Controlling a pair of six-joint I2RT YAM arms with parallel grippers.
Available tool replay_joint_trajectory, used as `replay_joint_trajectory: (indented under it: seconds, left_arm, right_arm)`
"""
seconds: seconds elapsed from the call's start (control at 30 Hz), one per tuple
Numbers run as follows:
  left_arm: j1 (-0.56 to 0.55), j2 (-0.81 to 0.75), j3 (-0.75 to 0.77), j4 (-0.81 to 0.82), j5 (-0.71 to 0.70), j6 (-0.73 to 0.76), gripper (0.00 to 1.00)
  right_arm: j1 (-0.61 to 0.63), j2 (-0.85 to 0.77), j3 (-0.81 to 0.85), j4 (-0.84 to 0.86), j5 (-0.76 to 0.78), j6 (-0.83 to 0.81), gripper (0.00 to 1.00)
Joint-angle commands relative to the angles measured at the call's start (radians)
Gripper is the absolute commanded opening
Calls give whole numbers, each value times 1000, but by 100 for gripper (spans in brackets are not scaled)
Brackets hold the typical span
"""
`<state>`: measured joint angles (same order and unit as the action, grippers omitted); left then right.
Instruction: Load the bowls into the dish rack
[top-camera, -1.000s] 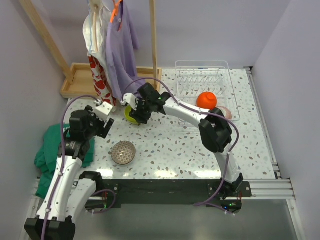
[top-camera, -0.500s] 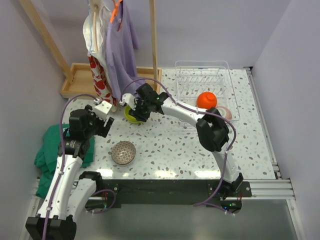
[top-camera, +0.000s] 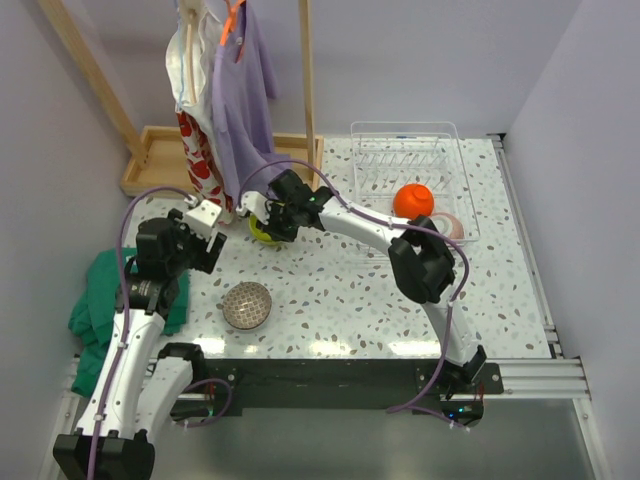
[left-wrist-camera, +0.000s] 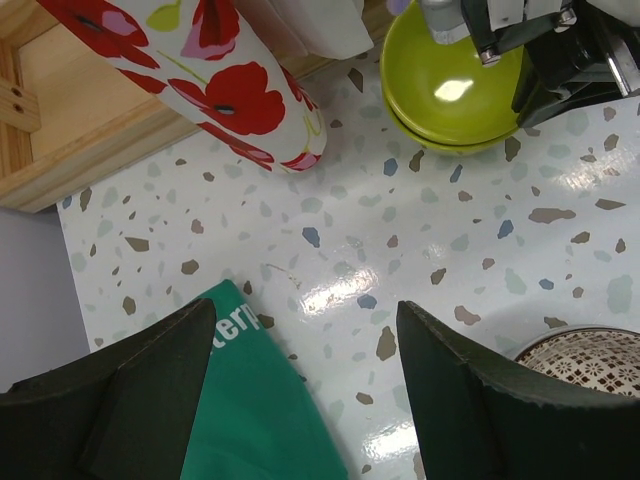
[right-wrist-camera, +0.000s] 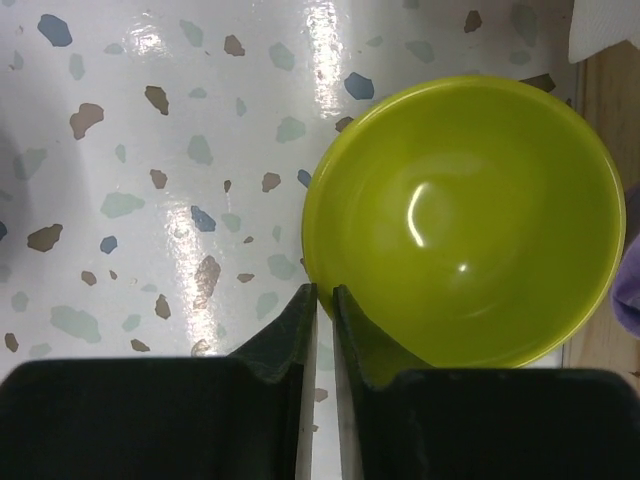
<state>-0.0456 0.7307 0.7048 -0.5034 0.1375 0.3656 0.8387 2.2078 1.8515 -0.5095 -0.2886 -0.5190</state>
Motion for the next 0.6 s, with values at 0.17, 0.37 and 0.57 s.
replay_joint_trajectory:
  seconds: [0.17, 0.37, 0.57]
  left_arm:
    - [13, -5, 5, 51, 36, -31, 78]
    - [15, -8, -5, 60, 53, -37, 78]
    - [16, -5, -8, 69, 62, -40, 78]
  right_arm:
    - [13, -83, 32, -3, -32, 2, 0]
    - [19, -114, 6, -4, -12, -4, 4]
    - [25, -106, -18, 26, 63, -13, 43]
